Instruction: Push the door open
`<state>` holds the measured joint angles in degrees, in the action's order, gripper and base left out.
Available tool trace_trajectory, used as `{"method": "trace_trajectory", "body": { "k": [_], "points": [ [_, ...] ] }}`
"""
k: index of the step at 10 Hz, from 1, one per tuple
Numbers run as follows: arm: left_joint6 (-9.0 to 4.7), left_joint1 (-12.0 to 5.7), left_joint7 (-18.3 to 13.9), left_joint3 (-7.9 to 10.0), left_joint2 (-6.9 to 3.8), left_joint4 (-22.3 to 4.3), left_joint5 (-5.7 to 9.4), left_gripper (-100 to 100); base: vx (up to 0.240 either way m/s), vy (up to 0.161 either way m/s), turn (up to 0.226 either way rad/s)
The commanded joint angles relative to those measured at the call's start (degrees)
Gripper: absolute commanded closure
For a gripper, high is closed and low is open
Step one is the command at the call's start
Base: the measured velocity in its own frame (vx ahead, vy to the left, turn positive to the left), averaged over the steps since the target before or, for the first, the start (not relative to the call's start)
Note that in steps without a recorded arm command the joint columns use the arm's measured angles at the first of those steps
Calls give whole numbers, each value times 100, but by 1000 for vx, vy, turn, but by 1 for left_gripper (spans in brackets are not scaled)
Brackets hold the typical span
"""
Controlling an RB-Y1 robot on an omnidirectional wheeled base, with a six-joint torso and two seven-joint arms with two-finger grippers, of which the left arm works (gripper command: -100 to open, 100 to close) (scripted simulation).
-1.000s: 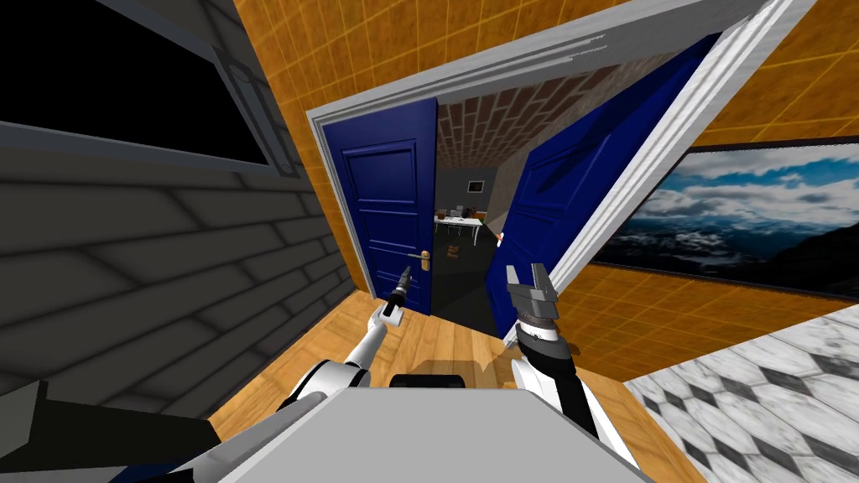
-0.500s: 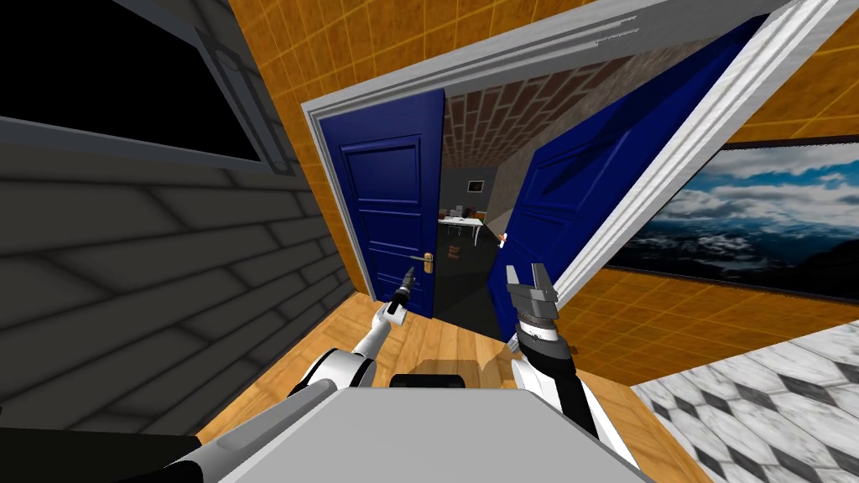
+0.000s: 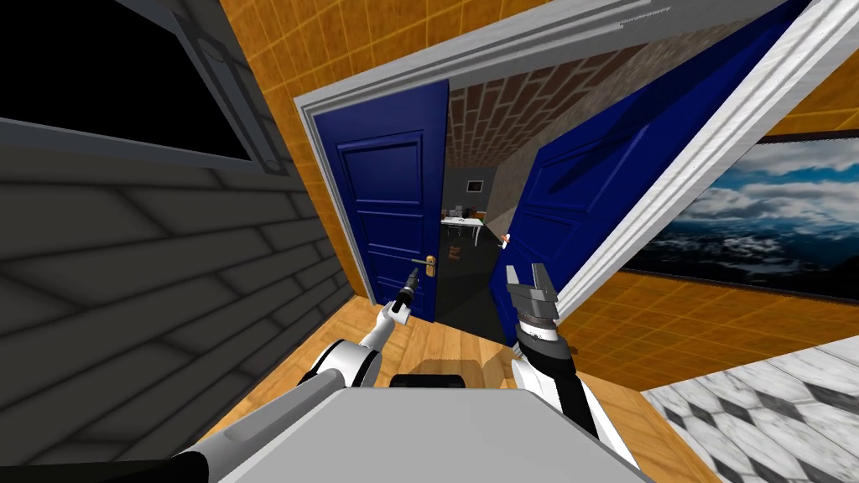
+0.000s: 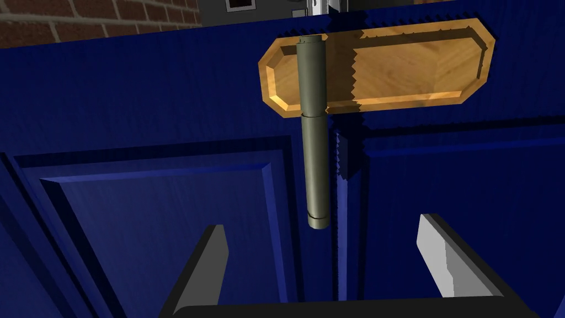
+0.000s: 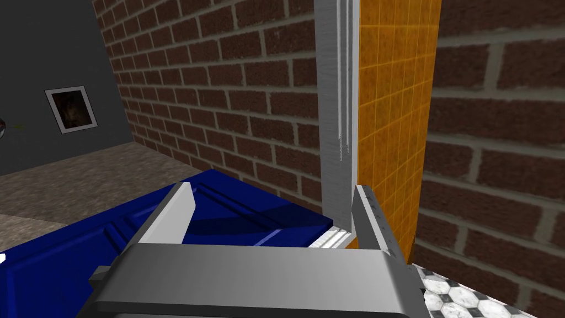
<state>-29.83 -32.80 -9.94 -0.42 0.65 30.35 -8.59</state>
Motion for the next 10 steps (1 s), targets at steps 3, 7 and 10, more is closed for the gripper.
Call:
{"method": "trace_trajectory", "body": {
  "k": [3,7,10],
  "points": [
    [6,-7,0,14,-150,-13,7,-100,99,-7,-15],
    [13,-12,22,58,-238,-25,31,-100,186,-54,-24],
    [17,-14,37,86,-58,-33,48,-100,194,-49,-21]
  ]
}}
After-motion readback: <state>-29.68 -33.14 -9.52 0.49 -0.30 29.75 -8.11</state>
